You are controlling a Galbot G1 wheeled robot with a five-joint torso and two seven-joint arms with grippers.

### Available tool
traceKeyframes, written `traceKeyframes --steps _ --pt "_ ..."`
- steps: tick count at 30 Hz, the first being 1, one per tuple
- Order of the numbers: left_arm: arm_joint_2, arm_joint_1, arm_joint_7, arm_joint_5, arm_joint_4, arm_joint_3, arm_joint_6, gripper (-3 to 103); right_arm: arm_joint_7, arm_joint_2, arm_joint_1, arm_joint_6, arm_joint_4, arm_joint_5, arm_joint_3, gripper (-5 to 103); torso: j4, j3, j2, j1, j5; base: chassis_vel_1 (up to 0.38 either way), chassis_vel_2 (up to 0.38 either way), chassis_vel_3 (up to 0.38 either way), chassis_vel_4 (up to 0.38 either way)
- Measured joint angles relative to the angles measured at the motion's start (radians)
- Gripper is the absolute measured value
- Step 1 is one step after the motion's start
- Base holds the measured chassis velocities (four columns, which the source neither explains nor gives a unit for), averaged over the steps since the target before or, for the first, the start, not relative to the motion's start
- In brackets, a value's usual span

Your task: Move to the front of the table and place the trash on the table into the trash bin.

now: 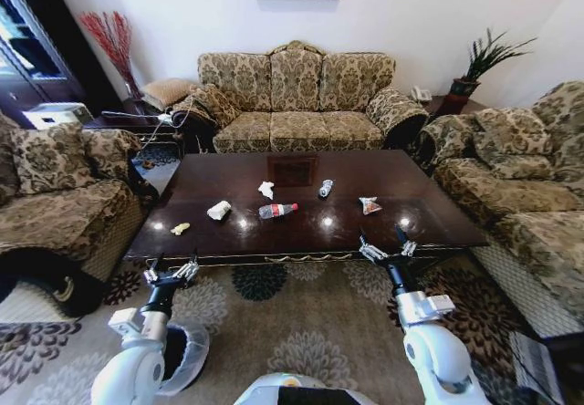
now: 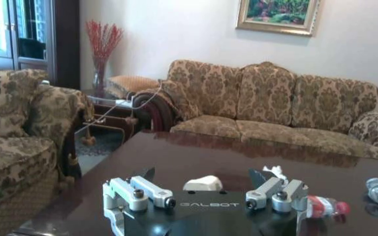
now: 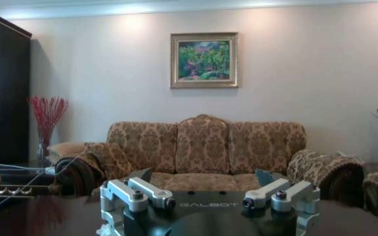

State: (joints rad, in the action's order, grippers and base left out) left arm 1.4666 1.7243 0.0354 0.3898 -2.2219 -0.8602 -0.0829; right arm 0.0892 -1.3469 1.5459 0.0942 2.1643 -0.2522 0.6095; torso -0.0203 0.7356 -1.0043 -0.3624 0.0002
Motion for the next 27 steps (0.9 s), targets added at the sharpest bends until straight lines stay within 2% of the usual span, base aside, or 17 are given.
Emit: traceKeyframes --steps 7,9,10,11,15,18,19,21,23,24,27 --pt "-0.031 0.002 -0.006 0.006 0.017 -0.014 -0.002 95 0.000 -0.009 -0.001 0.017 -0.008 -0.012 -0.010 100 -0.0001 0.000 0.000 0.000 -0.0006 0.140 0.140 -0.122 -0.145" --pt "-0.057 0.007 -0.017 -0.006 0.040 -0.027 -0.008 98 0.002 -0.011 0.003 0.026 -0.011 -0.013 -0.014 100 0.0000 0.000 0.000 0.000 -0.0009 0.099 0.088 -0.072 -0.070" --pt "-0.064 0.010 -0.025 -0.015 0.046 -0.033 -0.023 98 0.007 -0.011 0.006 0.026 -0.010 -0.012 -0.014 100 -0.0001 0.000 0.000 0.000 -0.0009 0.046 0.060 -0.069 -0.039" --pt "-0.074 0.018 -0.049 -0.037 0.061 -0.050 -0.070 101 0.025 -0.018 0.017 0.023 -0.006 -0.001 -0.012 100 -0.0001 0.000 0.000 0.000 -0.0008 0.000 0.000 0.000 0.000" --pt "-0.078 0.025 -0.051 -0.069 0.079 -0.077 -0.107 100 0.041 -0.034 0.023 0.019 -0.004 0.011 -0.009 100 0.0000 0.000 0.000 0.000 -0.0003 0.000 0.000 0.000 0.000" --pt "-0.121 0.048 -0.022 -0.114 0.142 -0.149 -0.110 97 0.072 -0.046 0.027 0.010 -0.004 -0.004 -0.005 100 0.0000 0.000 0.000 0.000 -0.0003 0.000 0.000 0.000 0.000" --pt "-0.163 0.067 0.011 -0.120 0.188 -0.186 -0.098 97 0.082 -0.043 0.027 0.007 -0.006 -0.019 0.001 100 0.0000 0.000 0.000 0.000 -0.0003 0.000 0.000 0.000 0.000" --pt "-0.181 0.075 0.027 -0.120 0.208 -0.199 -0.093 96 0.084 -0.042 0.025 0.004 -0.009 -0.023 0.005 100 0.0000 0.000 0.000 0.000 -0.0003 0.000 0.000 0.000 0.000" --pt "-0.247 0.097 0.075 -0.103 0.295 -0.218 -0.079 93 0.090 -0.041 0.015 -0.001 -0.015 -0.034 0.013 100 -0.0002 0.000 0.000 0.000 -0.0007 0.000 0.000 0.000 0.000" --pt "-0.247 0.097 0.075 -0.103 0.295 -0.218 -0.079 93 0.090 -0.041 0.015 -0.001 -0.015 -0.034 0.013 100 -0.0002 0.000 0.000 0.000 -0.0007 0.000 0.000 0.000 0.000" --pt "-0.325 0.094 0.094 -0.054 0.429 -0.186 -0.068 88 0.097 -0.030 0.005 -0.008 -0.025 -0.049 0.009 100 -0.0001 0.000 0.000 0.000 -0.0004 0.000 0.000 0.000 0.000"
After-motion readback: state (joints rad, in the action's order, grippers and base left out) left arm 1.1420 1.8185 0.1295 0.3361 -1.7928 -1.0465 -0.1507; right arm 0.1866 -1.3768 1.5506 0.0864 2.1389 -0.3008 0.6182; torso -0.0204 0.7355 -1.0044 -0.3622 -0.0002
